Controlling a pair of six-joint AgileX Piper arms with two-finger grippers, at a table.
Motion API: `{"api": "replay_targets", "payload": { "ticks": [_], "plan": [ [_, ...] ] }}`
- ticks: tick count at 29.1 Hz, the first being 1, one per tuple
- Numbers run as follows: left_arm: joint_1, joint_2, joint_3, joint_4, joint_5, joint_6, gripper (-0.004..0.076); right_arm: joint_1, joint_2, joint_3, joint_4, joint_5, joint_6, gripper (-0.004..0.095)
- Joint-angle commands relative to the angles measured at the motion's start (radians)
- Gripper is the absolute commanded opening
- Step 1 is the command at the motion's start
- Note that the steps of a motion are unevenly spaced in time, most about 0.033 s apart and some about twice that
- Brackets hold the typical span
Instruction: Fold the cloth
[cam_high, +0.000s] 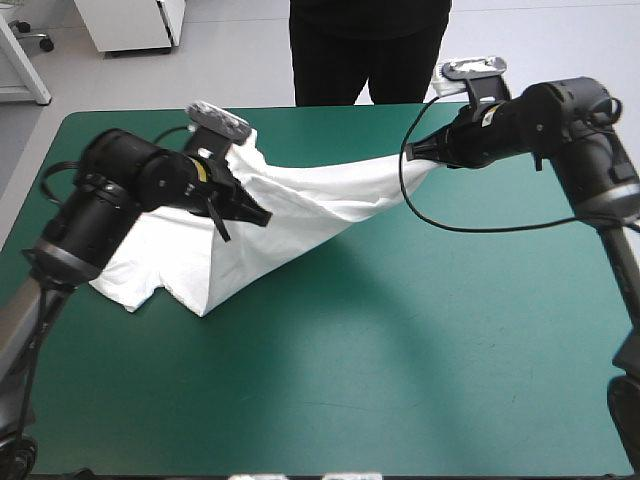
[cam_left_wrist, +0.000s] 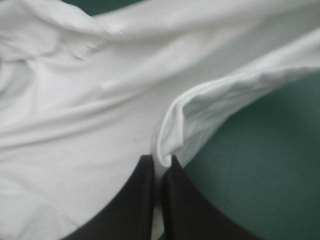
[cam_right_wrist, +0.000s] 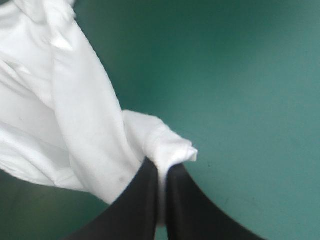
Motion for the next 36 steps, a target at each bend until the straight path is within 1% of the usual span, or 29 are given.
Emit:
{"api": "replay_targets", "payload": {
  "ticks": [1, 2, 3, 5, 8, 12, 16, 21, 26, 29, 32, 36],
  "plan": [
    [0.017, -0.062, -0.178, 0.065, -0.024, -0.001, -0.0009, -0.008, -0.129, -0.049, 0.021, -0.115, -0.004, -0.0017],
    [0.017, -0.064, -0.265, 0.092, -0.024, -0.001, -0.0009, -0.008, -0.166, -0.083, 0.023, -0.149, 0.007, -0.0017],
    [0.017, -0.064, -0.315, 0.1, -0.024, -0.001, -0.0009, -0.008, -0.178, -0.115, 0.023, -0.163, 0.007, -0.0017],
    [0.017, -0.064, -0.408, 0.111, -0.026, -0.001, -0.0009, -0.008, -0.194, -0.171, 0.021, -0.174, 0.001, -0.0017],
    [0.017, -0.064, -0.526, 0.111, -0.061, -0.001, -0.0009, -0.008, -0.201, -0.27, 0.017, -0.176, -0.029, -0.0017],
    [0.017, -0.064, -0.673, 0.111, -0.16, -0.001, -0.0009, -0.008, -0.201, -0.414, 0.017, -0.185, -0.084, -0.0017],
    [0.017, -0.064, -0.798, 0.102, -0.292, -0.001, -0.0009, -0.008, -0.201, -0.528, 0.015, -0.248, -0.096, -0.0017],
    [0.017, -0.064, -0.878, 0.044, -0.454, 0.004, -0.0009, -0.008, -0.201, -0.634, 0.015, -0.336, -0.126, -0.0017],
    [0.017, -0.065, -0.91, -0.043, -0.577, 0.034, -0.0009, -0.008, -0.201, -0.715, 0.015, -0.428, -0.129, -0.0017],
    [0.017, -0.072, -0.912, -0.131, -0.658, 0.109, -0.0009, -0.008, -0.203, -0.753, 0.015, -0.493, -0.129, -0.0016],
    [0.015, -0.085, -0.912, -0.205, -0.704, 0.162, -0.0009, -0.008, -0.203, -0.782, 0.015, -0.505, -0.129, -0.0016],
    [0.015, -0.088, -0.912, -0.207, -0.717, 0.185, -0.0009, -0.008, -0.203, -0.784, 0.015, -0.5, -0.129, -0.0016]
  ]
}}
